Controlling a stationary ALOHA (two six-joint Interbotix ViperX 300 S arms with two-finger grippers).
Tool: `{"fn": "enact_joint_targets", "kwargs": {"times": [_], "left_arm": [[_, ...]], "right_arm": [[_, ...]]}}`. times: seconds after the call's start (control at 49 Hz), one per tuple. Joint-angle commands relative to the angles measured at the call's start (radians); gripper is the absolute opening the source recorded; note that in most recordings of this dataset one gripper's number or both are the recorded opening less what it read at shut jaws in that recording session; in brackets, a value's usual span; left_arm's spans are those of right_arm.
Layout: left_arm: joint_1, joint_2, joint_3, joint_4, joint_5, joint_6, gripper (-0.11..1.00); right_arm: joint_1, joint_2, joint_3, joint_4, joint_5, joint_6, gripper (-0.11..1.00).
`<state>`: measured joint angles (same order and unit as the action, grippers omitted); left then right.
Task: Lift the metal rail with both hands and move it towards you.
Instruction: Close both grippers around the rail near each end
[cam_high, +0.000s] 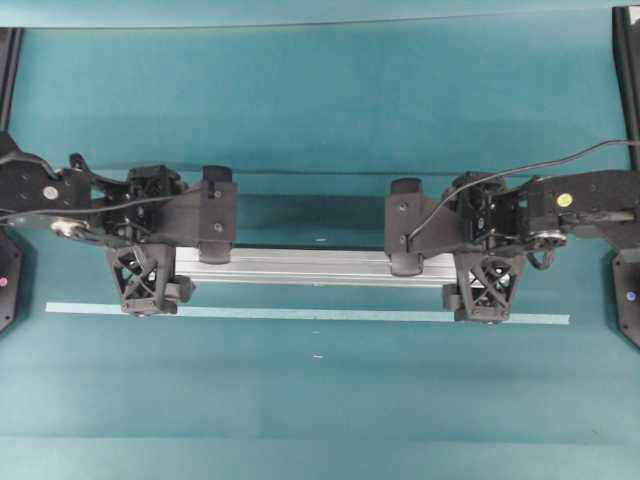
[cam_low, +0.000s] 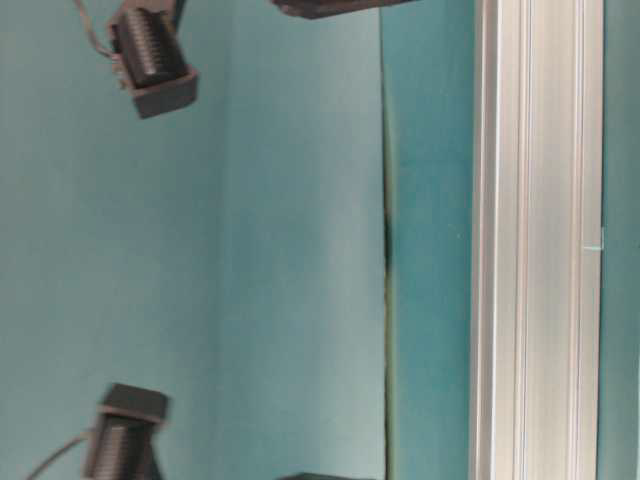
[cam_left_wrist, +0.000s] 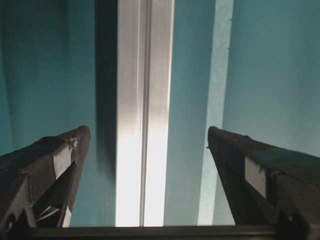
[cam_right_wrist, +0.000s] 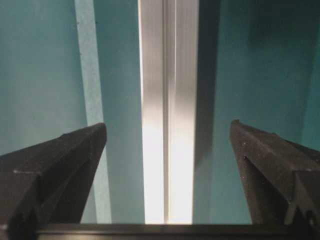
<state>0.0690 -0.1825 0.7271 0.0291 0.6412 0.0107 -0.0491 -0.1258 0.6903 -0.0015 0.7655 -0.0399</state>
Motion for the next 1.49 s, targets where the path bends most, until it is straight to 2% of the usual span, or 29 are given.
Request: {"fn": "enact_joint_targets", "kwargs": {"times": [0.0, 0.245, 0.408, 0.94, 1.185, 1.287, 1.471], "left_arm": [[0.0, 0.009, 0.012, 0.003, -0.031, -0.003, 0.98], [0.025, 0.054, 0.054, 0.003, -0.132, -0.003, 0.98], [0.028, 0.1, 0.054, 0.002, -0.156, -0.003, 0.98], [0.028, 0.132, 0.067, 0.003, -0.186, -0.008, 0.97], [0.026, 0.135, 0.101, 0.002, -0.195, -0.083, 0.92], [0.025, 0.13, 0.121, 0.003, -0.23, -0.112, 0.78], [0.02, 0.132, 0.123, 0.002, -0.264, -0.107, 0.41]], "right_arm": [[0.002, 0.014, 0.012, 0.003, -0.037, 0.0, 0.99], [0.002, 0.057, 0.077, 0.003, -0.156, 0.002, 0.99], [0.002, 0.081, 0.094, 0.003, -0.215, 0.002, 0.99], [0.0, 0.106, 0.095, 0.005, -0.235, 0.003, 0.99], [-0.005, 0.106, 0.095, 0.005, -0.239, 0.003, 0.97], [-0.008, 0.109, 0.094, 0.005, -0.238, 0.0, 0.87], [-0.006, 0.115, 0.094, 0.005, -0.235, 0.0, 0.42]]}}
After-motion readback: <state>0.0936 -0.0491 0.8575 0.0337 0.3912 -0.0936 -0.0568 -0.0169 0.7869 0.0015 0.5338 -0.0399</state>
